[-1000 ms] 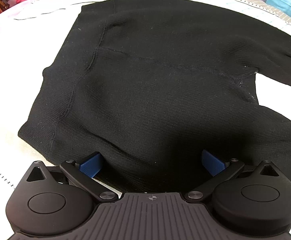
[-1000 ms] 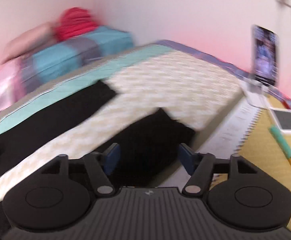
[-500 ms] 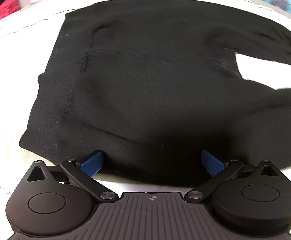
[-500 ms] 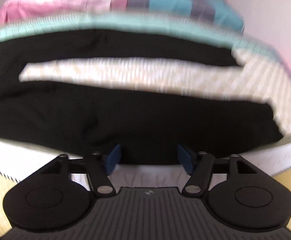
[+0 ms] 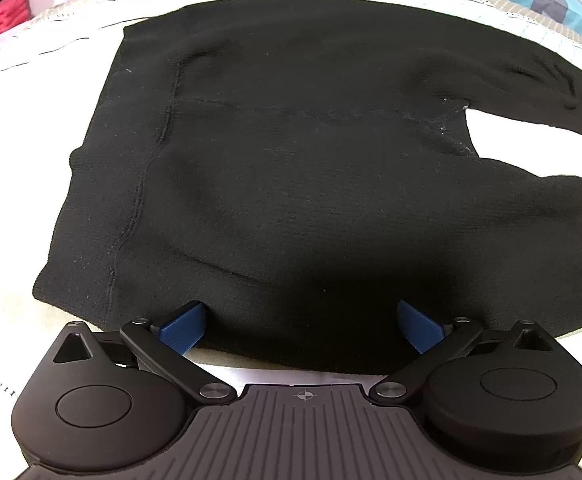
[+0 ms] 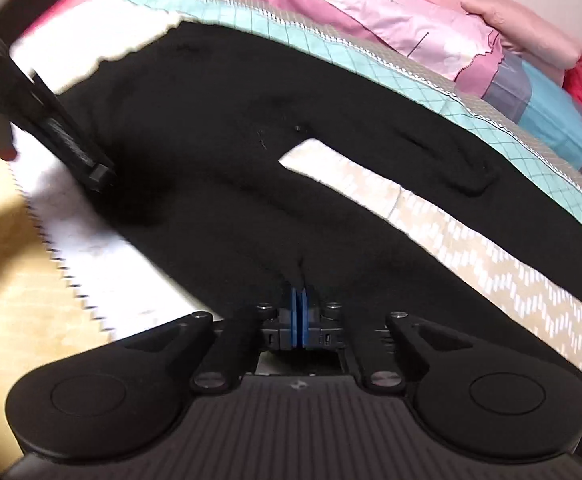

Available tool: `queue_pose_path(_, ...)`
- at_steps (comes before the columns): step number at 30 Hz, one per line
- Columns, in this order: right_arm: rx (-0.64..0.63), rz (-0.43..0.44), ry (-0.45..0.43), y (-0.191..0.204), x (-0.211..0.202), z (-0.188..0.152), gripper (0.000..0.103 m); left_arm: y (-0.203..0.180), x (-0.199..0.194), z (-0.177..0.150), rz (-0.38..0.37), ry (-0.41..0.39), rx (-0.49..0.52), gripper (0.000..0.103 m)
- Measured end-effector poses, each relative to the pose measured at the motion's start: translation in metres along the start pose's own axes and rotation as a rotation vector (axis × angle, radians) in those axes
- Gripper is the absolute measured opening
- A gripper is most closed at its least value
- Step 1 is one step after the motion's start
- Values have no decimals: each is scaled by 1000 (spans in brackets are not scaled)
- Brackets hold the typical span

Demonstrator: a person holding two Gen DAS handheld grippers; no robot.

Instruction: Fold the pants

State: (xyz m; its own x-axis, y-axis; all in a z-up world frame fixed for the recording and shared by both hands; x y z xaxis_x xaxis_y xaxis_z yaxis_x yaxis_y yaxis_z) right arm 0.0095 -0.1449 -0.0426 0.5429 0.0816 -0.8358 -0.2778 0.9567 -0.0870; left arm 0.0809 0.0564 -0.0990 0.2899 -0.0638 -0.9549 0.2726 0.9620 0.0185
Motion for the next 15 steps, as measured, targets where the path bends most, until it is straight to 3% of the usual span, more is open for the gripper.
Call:
queue_pose_path(3, 32, 27, 60, -7, -1, -15, 5, -1, 1, -1, 4, -8, 10, 103)
queue_pose_path(5, 51, 21, 54, -4, 2, -14, 5, -2, 2, 0, 15, -4, 14, 103)
queue_pose_path(7, 98, 24, 30, -4, -1, -6, 10, -3, 1, 1, 14, 6, 10, 103)
queue_pose_path(9, 166, 40, -24, -14, -10, -1, 25, -2, 1, 2, 8, 14, 10, 103)
queue_pose_path(10, 213, 33, -55, -23, -17, -1, 26, -1, 1, 4, 5, 21, 11, 103)
queue_pose_path(15, 472, -159, -125, -87, -31, -22, 37, 1, -8, 6, -15, 39, -8, 103)
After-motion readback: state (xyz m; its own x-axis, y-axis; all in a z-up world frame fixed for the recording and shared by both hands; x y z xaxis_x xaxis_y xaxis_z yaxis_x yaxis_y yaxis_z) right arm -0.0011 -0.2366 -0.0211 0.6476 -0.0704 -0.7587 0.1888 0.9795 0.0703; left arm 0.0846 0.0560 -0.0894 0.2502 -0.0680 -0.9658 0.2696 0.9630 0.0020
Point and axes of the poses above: each gripper's, at about its wrist camera, not at the fingertips, and x roughly the way its jaws point, y to its left, z to its top, the point moved 4 cm from there along x, roughly the way its jaws point, and after that the axes turned 4 degrees about x, right-handed, at the moved point
